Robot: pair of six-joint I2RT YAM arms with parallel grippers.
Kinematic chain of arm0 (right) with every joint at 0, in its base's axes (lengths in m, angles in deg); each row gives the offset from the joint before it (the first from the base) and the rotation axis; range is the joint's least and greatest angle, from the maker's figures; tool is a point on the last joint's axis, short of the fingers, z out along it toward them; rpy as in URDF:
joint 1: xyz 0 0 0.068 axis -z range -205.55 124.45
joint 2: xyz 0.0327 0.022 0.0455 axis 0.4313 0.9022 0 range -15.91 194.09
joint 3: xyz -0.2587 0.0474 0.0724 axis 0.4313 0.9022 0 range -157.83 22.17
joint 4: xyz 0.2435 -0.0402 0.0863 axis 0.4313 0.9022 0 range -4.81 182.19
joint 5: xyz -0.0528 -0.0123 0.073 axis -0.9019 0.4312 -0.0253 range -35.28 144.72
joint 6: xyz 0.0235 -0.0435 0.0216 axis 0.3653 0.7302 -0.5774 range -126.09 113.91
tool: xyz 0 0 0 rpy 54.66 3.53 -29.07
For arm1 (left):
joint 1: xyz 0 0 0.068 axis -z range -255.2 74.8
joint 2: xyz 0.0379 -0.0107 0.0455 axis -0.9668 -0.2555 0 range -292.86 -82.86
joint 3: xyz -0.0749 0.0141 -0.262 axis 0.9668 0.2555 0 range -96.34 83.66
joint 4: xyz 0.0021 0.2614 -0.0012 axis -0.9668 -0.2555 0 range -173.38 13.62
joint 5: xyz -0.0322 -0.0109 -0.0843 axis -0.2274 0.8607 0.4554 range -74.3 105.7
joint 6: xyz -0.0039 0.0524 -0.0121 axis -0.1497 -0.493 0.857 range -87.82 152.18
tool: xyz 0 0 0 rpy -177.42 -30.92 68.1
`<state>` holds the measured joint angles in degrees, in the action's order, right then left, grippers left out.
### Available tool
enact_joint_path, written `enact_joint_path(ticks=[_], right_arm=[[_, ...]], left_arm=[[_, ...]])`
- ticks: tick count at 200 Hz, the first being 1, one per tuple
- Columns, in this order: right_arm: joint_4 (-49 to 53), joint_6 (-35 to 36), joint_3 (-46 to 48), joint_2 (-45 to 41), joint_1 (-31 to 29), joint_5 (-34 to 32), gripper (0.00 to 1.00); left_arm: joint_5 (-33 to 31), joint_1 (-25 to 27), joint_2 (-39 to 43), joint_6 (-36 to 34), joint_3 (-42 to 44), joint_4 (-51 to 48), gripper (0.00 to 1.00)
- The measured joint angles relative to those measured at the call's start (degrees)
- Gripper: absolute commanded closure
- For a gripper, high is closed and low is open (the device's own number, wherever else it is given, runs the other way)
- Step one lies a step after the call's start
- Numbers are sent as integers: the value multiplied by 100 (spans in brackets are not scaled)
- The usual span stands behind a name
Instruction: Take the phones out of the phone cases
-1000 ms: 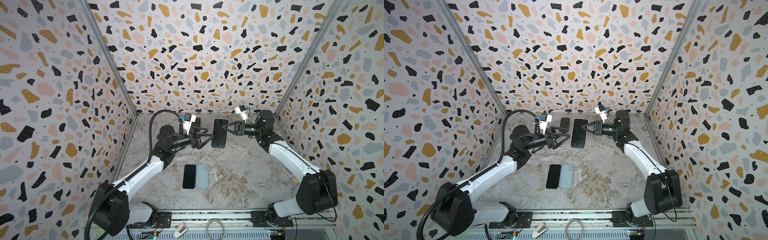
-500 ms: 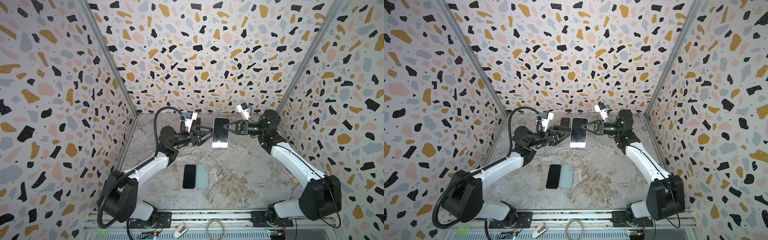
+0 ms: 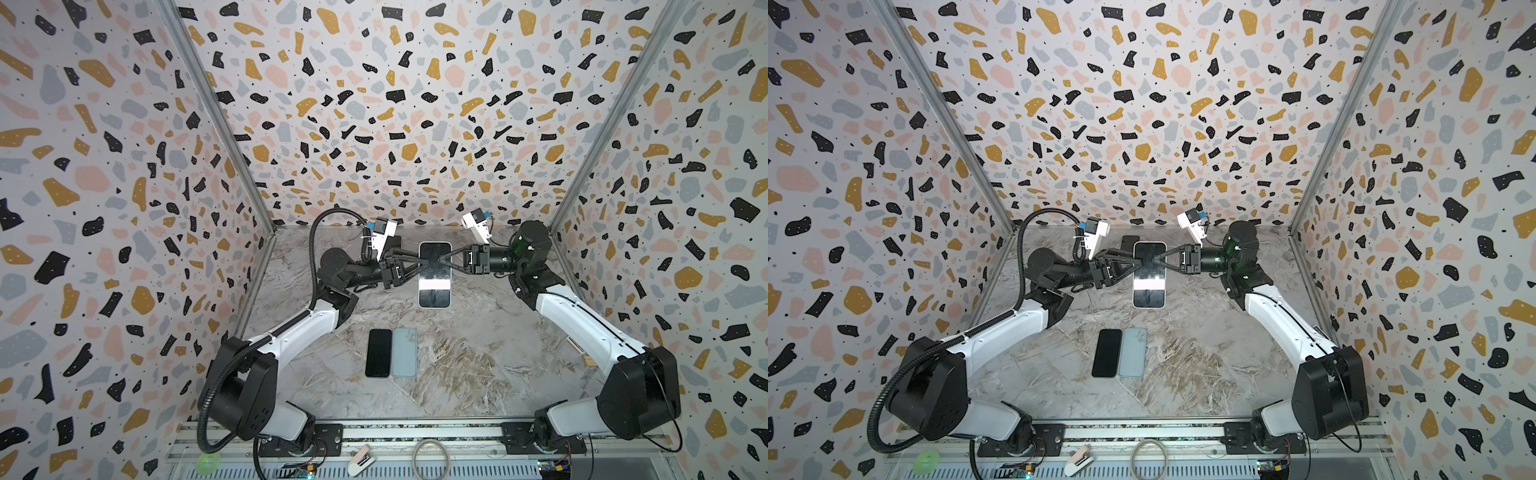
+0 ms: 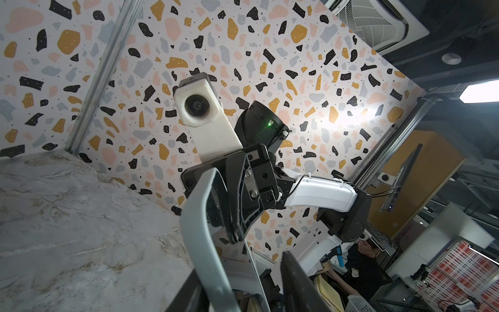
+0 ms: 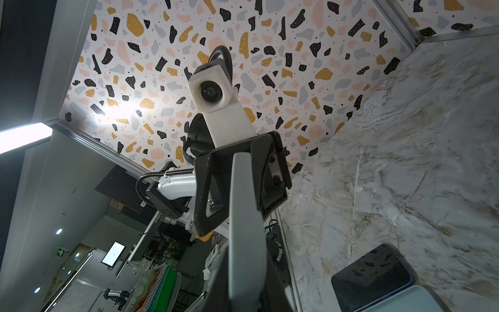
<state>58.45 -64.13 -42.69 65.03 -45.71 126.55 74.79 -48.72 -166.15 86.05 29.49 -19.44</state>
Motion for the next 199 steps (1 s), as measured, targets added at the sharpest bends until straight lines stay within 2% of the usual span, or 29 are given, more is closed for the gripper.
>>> enact_joint_path(ticks=[71, 145, 155, 167, 189, 199], right_arm=[[4, 44, 0, 4, -50, 42, 100], [278, 844, -2, 7, -44, 57, 100], [291, 874, -2, 11, -42, 55, 100], [302, 909, -2, 13, -39, 42, 87], [415, 874, -13, 13, -39, -13, 41], [544, 887, -17, 11, -37, -107, 26]], left_arm=[[85, 22, -2, -201, -61, -363, 77], [109, 22, -11, -199, -127, -898, 100], [111, 24, -11, -223, -138, -949, 100], [120, 22, -11, -249, -177, -1027, 100], [127, 33, -15, -426, -216, -1119, 100], [138, 55, -22, -494, -219, -1169, 100]])
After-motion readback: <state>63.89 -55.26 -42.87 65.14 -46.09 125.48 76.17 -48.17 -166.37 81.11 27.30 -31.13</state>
